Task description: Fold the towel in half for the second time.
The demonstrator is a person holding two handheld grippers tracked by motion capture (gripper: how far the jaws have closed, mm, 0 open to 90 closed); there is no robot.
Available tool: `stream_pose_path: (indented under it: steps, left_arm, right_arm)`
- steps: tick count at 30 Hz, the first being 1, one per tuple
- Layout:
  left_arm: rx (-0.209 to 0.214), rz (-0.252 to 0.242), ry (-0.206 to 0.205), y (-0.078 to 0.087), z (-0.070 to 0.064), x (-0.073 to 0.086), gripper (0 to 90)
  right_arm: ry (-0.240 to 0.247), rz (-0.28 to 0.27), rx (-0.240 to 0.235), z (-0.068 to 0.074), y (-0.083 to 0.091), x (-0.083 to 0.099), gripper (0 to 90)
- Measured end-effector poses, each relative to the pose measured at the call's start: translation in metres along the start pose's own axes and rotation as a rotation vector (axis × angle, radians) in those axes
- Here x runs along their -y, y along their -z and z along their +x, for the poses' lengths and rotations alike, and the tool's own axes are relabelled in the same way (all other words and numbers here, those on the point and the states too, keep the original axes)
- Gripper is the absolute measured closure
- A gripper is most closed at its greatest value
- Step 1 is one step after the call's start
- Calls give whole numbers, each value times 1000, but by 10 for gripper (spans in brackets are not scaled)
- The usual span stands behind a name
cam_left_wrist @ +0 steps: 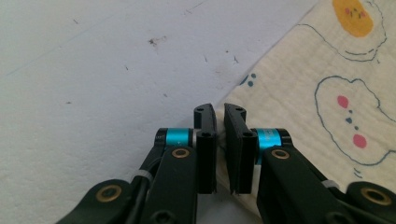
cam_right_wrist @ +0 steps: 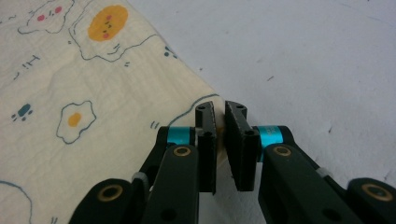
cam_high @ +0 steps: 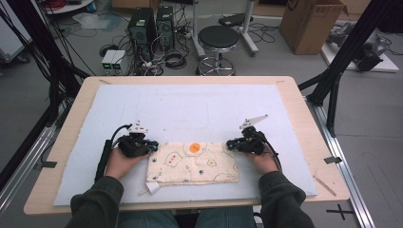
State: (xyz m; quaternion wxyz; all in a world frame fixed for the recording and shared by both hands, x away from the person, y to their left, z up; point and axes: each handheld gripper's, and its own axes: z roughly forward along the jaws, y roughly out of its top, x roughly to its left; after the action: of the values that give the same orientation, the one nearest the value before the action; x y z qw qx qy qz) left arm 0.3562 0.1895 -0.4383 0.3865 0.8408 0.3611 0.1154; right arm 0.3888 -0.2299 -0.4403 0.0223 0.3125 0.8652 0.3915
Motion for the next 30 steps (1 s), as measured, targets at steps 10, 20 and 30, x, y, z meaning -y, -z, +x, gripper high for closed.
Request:
stream_pose_path:
  steps: [10, 20, 30]
  left_arm:
    - [-13, -41, 28, 3, 6, 3, 851]
    - [-37, -114, 74, 10, 13, -1, 852]
    - [-86, -179, 106, 18, 26, -22, 852]
  right_arm:
    - [-31, -54, -27, -6, 8, 1, 860]
    - [-33, -60, 0, -10, 9, -11, 861]
    - [-51, -82, 34, -21, 11, -40, 861]
